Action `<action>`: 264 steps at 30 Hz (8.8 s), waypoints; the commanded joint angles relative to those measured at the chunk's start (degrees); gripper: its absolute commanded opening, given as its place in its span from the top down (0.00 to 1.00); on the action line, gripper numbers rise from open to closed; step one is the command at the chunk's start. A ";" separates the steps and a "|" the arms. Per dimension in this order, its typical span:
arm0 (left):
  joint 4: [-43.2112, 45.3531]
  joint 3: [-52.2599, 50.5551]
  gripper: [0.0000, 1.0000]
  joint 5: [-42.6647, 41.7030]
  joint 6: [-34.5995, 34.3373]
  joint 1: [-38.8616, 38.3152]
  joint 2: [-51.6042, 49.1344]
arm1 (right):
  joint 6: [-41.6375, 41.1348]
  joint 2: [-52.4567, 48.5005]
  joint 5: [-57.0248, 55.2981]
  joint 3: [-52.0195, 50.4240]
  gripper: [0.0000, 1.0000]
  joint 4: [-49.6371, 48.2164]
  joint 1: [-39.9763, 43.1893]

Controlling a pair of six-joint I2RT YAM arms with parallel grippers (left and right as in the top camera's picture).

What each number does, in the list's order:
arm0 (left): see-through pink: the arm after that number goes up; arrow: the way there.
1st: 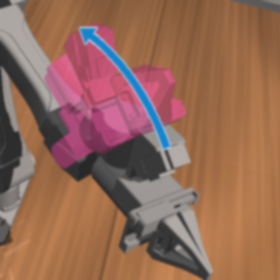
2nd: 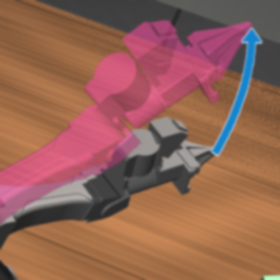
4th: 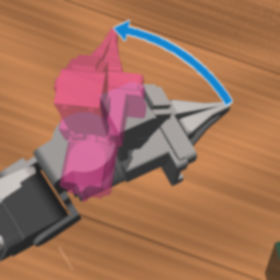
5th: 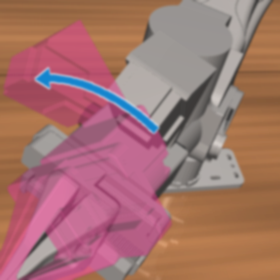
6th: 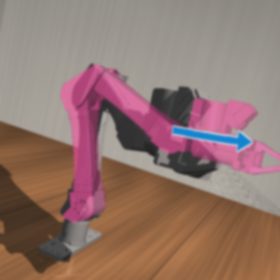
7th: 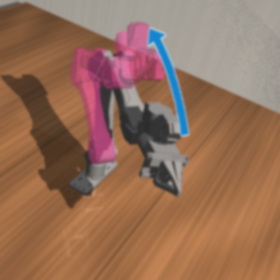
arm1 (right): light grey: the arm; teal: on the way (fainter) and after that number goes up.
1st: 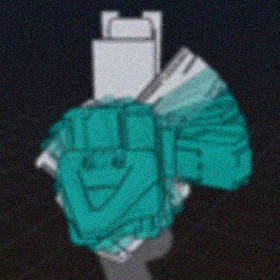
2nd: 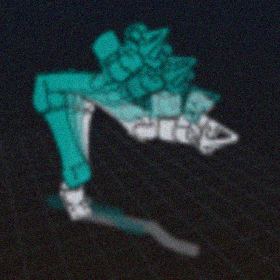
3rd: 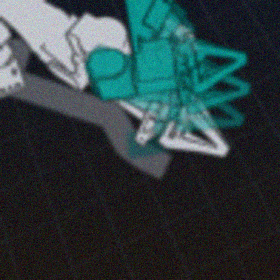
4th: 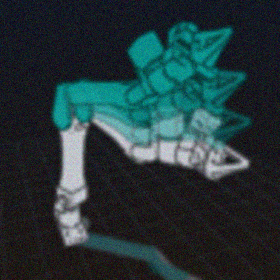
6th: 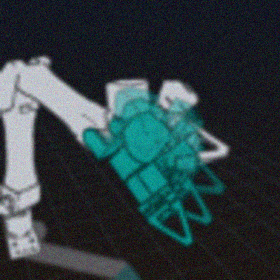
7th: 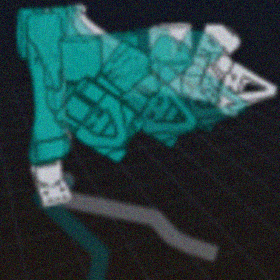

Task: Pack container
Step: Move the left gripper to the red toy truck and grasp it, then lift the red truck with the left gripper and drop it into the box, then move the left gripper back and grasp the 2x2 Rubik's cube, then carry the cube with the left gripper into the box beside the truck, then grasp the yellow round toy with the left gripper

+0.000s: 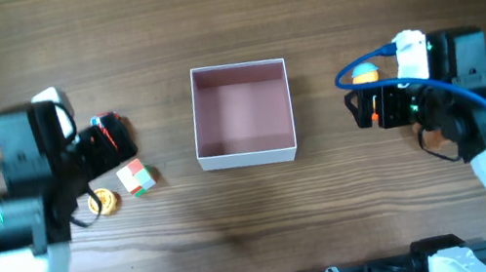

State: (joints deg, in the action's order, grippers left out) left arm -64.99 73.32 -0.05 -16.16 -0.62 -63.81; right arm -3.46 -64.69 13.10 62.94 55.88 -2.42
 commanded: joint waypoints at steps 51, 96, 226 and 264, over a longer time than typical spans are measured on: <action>-0.24 26.45 0.96 0.09 14.75 -13.14 -29.79 | -1.11 -0.26 -5.57 1.70 0.00 4.57 0.02; -1.05 25.05 0.00 13.70 -6.49 -26.80 -35.26 | -1.09 -0.26 -5.57 1.55 0.00 4.83 0.02; 31.17 11.65 0.85 11.08 1.18 -35.93 -53.48 | -1.07 -0.26 -5.57 1.55 0.00 4.92 0.02; 27.91 -34.75 0.00 2.62 -18.53 16.76 -19.74 | -1.03 -0.26 -5.57 1.55 0.00 5.29 0.02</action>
State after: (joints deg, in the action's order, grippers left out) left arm -39.62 40.10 3.07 -37.17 15.84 -81.65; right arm -3.81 -64.93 8.47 63.29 60.88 -2.42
